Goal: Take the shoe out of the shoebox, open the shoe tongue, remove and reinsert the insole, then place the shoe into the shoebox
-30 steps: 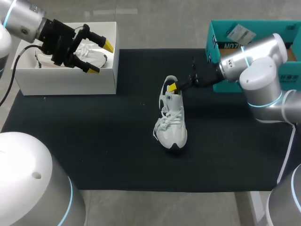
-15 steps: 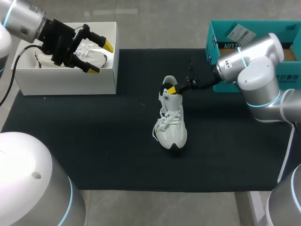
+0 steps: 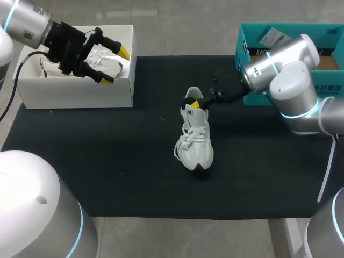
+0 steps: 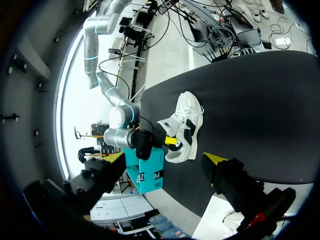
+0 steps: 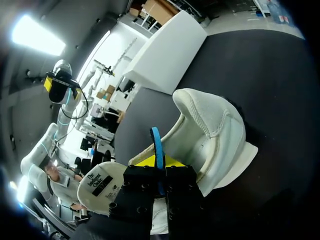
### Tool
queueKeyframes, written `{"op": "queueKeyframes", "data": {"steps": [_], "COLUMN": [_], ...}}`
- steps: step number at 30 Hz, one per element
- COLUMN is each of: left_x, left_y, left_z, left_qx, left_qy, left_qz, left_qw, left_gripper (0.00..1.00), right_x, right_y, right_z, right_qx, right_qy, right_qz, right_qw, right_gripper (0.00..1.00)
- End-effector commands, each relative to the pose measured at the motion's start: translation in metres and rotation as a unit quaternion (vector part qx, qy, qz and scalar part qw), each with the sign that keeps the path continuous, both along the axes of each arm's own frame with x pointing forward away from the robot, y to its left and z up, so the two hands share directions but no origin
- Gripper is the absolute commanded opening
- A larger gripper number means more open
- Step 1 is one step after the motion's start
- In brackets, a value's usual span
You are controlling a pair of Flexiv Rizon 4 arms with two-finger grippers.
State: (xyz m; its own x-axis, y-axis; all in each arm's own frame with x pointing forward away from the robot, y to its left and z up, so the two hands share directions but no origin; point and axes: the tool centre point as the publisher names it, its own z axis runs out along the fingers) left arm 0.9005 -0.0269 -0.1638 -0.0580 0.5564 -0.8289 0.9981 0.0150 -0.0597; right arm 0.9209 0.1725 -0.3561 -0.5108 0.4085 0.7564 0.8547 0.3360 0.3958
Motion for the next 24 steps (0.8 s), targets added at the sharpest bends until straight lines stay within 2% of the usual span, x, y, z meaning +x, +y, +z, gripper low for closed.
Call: {"op": "queueKeyframes", "data": {"steps": [1,2,16,24], "left_x": [0.000,0.000,0.000,0.000], "left_y": [0.000,0.000,0.000,0.000], "left_z": [0.000,0.000,0.000,0.000], "left_qx": [0.001,0.001,0.001,0.001], "left_qy": [0.000,0.000,0.000,0.000], "left_qz": [0.000,0.000,0.000,0.000], "left_qw": [1.000,1.000,1.000,1.000], "left_gripper": [1.00,1.00,1.00,1.00], "right_x": [0.003,0.003,0.006,0.010], "right_y": [0.005,0.004,-0.001,0.005], "right_z": [-0.002,-0.001,0.022,0.037], "right_qx": [-0.006,-0.007,-0.029,-0.030], "right_qy": [0.004,0.003,-0.032,-0.050], "right_qz": [0.003,0.002,-0.014,-0.005], "right_qw": [1.000,1.000,0.999,0.998], "right_gripper": [0.39,0.98,1.00,1.00]}}
